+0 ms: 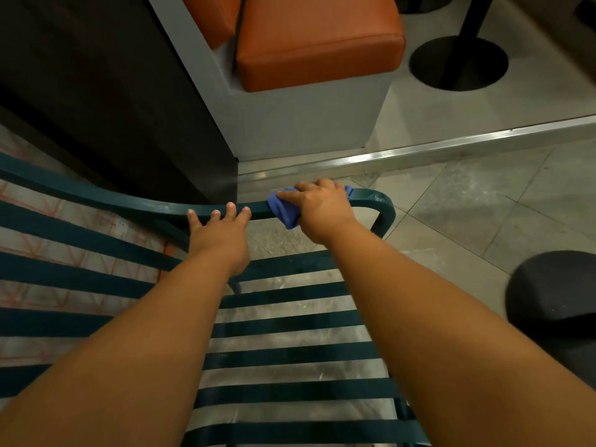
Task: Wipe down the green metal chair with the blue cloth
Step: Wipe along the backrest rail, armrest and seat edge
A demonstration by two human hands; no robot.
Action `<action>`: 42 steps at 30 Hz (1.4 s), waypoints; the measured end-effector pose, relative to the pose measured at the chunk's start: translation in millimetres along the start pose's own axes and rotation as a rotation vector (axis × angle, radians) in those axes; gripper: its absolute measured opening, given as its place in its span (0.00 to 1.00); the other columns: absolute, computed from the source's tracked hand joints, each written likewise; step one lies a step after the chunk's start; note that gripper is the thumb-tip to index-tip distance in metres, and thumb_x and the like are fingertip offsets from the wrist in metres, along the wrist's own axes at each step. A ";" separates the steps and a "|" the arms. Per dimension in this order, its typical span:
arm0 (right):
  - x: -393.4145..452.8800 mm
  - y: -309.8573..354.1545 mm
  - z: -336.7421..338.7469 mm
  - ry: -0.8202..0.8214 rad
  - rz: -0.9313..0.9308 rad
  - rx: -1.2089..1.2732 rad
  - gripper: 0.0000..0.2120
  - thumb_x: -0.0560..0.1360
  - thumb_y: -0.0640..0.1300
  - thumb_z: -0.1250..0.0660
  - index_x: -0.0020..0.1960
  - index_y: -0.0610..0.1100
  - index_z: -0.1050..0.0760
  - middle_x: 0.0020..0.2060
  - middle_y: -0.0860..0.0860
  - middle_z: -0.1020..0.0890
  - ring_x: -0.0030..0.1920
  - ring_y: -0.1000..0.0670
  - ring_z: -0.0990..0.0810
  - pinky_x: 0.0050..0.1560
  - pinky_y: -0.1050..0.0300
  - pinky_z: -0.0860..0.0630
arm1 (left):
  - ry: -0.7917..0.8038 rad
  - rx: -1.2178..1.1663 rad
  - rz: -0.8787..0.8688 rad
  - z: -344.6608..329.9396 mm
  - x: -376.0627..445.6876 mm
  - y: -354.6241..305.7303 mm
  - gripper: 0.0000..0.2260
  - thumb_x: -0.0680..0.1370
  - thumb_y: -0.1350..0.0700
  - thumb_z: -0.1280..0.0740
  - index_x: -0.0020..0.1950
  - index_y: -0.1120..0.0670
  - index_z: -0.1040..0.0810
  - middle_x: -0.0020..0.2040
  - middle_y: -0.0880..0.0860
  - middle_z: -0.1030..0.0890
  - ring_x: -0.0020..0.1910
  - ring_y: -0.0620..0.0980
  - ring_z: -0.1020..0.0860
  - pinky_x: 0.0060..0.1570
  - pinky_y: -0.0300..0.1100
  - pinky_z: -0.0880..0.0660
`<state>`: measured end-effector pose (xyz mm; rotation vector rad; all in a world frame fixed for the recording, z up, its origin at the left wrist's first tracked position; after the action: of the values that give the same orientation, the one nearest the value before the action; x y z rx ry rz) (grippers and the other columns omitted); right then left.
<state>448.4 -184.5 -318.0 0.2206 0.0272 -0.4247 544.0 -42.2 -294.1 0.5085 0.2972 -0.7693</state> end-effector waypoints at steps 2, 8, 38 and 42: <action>3.8 -14.5 4.0 0.013 0.006 0.067 0.23 0.77 0.53 0.39 0.71 0.59 0.38 0.64 0.50 0.26 0.62 0.42 0.30 0.62 0.41 0.33 | 0.001 -0.001 0.001 -1.3 -1.5 0.6 0.43 0.74 0.57 0.32 0.77 0.46 0.60 0.79 0.52 0.58 0.77 0.56 0.53 0.70 0.65 0.60; 8.3 -72.4 19.9 0.244 -0.274 0.347 0.18 0.78 0.59 0.45 0.54 0.48 0.24 0.40 0.48 0.20 0.40 0.49 0.23 0.42 0.53 0.23 | 0.015 -0.026 0.014 -4.7 -1.7 0.5 0.46 0.73 0.59 0.31 0.77 0.45 0.62 0.78 0.51 0.60 0.77 0.55 0.56 0.69 0.65 0.61; -39.8 -60.6 -24.7 -0.292 -0.280 0.248 0.21 0.76 0.57 0.44 0.69 0.63 0.34 0.68 0.53 0.30 0.69 0.40 0.39 0.63 0.34 0.38 | -0.076 -0.194 -0.094 34.9 2.1 -99.3 0.40 0.76 0.60 0.37 0.77 0.45 0.62 0.78 0.50 0.60 0.77 0.54 0.60 0.71 0.64 0.63; -25.2 -71.1 -16.6 -0.278 -0.439 0.417 0.16 0.77 0.55 0.44 0.64 0.60 0.28 0.59 0.52 0.26 0.63 0.42 0.36 0.60 0.39 0.36 | -0.012 -0.119 -0.108 36.9 6.7 -102.4 0.40 0.76 0.61 0.37 0.77 0.46 0.62 0.79 0.51 0.58 0.77 0.54 0.55 0.71 0.65 0.62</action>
<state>396.5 -233.8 -347.1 0.5690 -0.2931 -0.8962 477.0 -128.1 -299.6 0.3775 0.3595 -0.8535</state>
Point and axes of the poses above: each hand's wrist, its own x-axis towards the middle knuckle, its own z-axis out of the back of the hand, y = z × x, the point moved 2 cm from there along x, towards the middle knuckle
